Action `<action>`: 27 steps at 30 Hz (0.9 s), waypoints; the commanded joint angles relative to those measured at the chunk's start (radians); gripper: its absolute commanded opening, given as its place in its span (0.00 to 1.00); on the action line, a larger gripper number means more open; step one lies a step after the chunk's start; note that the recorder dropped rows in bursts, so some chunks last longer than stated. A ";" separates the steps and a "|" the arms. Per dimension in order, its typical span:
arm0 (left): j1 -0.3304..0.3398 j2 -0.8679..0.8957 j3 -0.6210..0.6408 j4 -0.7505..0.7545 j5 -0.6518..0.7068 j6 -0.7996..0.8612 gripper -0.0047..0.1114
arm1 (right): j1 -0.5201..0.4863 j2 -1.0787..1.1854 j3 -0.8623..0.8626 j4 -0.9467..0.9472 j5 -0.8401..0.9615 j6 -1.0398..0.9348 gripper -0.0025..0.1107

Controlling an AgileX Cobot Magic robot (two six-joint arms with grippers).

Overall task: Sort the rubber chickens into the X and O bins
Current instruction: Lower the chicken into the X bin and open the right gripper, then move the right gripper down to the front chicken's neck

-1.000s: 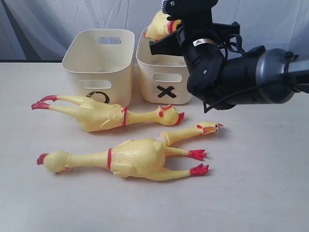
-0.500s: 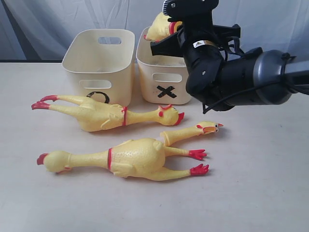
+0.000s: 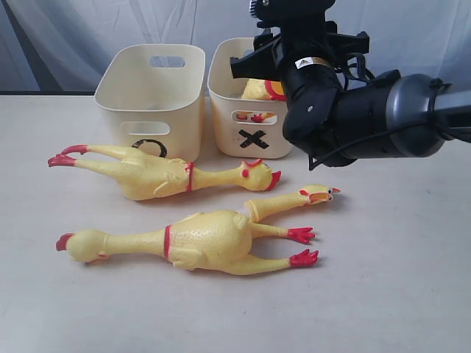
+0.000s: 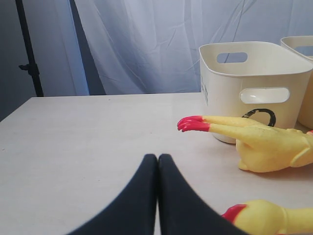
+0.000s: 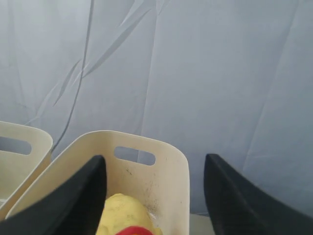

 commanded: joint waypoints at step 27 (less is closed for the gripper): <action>0.001 -0.005 0.005 0.004 -0.008 0.000 0.04 | -0.003 -0.324 0.043 0.490 0.756 -0.355 0.51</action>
